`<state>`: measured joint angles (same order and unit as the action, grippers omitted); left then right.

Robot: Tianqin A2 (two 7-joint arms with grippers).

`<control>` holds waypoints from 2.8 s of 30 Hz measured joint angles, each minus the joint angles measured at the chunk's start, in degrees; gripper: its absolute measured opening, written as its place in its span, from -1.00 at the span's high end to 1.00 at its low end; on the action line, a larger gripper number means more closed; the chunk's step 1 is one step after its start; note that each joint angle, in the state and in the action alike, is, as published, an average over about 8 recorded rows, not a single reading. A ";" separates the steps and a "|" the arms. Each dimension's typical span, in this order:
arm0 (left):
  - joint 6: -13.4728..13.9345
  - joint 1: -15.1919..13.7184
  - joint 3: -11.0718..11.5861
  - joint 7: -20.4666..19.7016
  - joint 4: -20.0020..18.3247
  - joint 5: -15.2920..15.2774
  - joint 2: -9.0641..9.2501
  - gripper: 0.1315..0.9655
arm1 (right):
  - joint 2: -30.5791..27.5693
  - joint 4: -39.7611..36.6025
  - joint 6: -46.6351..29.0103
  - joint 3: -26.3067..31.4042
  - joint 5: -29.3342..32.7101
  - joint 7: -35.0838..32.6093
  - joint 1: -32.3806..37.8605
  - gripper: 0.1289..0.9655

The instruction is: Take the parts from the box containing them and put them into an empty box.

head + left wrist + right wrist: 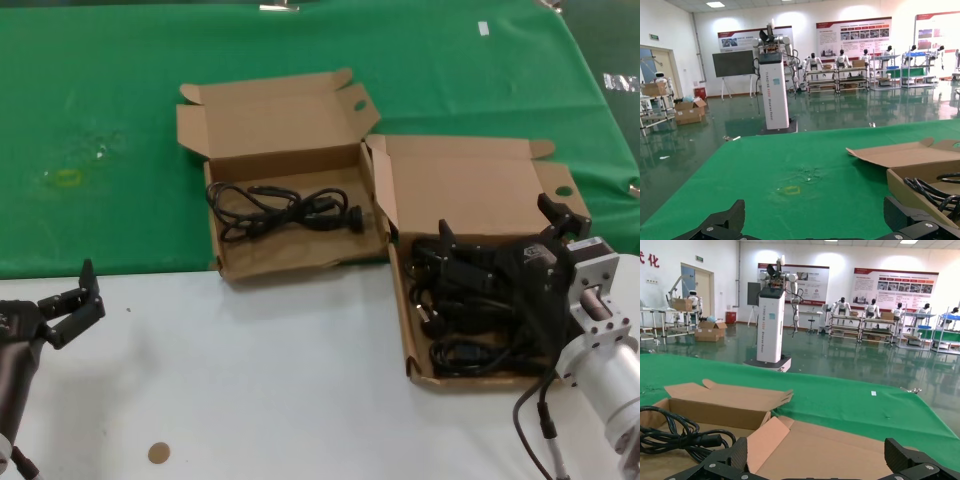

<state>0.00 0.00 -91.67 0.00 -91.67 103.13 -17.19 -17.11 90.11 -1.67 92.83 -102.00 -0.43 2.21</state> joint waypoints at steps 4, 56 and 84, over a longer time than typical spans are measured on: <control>0.00 0.00 0.00 0.00 0.00 0.00 0.00 -1.00 | 0.00 0.00 0.00 0.00 0.00 0.00 0.00 -1.00; 0.00 0.00 0.00 0.00 0.00 0.00 0.00 -1.00 | 0.00 0.00 0.00 0.00 0.00 0.00 0.00 -1.00; 0.00 0.00 0.00 0.00 0.00 0.00 0.00 -1.00 | 0.00 0.00 0.00 0.00 0.00 0.00 0.00 -1.00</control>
<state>0.00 0.00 -91.67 0.00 -91.67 103.13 -17.19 -17.11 90.11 -1.67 92.83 -102.00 -0.43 2.21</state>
